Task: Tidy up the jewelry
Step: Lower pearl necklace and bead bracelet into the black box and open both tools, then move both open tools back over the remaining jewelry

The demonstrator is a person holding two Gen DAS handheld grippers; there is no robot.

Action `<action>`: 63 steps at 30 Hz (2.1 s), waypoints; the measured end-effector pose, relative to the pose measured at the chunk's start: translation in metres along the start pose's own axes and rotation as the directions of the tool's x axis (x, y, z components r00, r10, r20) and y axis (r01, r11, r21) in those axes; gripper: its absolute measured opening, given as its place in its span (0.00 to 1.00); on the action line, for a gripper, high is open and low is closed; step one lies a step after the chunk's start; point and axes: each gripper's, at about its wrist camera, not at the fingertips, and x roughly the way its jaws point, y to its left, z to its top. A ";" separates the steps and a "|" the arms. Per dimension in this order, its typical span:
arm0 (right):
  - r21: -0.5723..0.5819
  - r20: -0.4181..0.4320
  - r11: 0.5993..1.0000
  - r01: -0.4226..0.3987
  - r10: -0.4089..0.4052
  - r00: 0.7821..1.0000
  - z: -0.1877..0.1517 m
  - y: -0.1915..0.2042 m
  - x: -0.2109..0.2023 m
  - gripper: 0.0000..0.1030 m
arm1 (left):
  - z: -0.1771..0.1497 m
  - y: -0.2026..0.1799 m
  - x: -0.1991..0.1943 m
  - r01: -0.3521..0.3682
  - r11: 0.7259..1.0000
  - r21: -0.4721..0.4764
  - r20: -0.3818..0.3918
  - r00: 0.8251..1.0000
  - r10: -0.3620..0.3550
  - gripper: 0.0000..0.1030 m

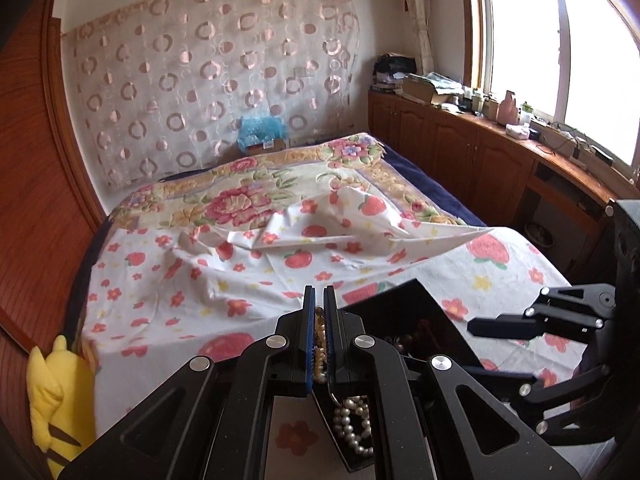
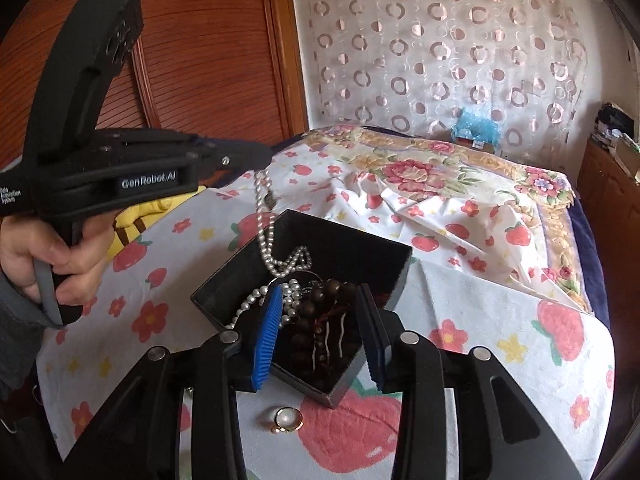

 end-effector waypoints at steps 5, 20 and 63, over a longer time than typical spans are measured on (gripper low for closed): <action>0.008 0.004 0.999 0.033 -0.033 0.999 -0.010 -0.002 -0.010 0.40 | -0.010 -0.003 -0.003 0.001 1.000 -0.002 -0.008 1.000 -0.001 0.19; 0.007 -0.033 0.999 0.037 -0.037 0.999 -0.064 0.027 -0.034 0.51 | -0.056 -0.010 -0.037 0.008 1.000 -0.023 -0.009 1.000 -0.008 0.82; -0.064 -0.211 0.994 0.090 -0.101 0.972 -0.129 0.058 -0.031 0.71 | -0.139 -0.045 -0.013 0.048 0.995 -0.090 -0.210 0.975 -0.066 0.59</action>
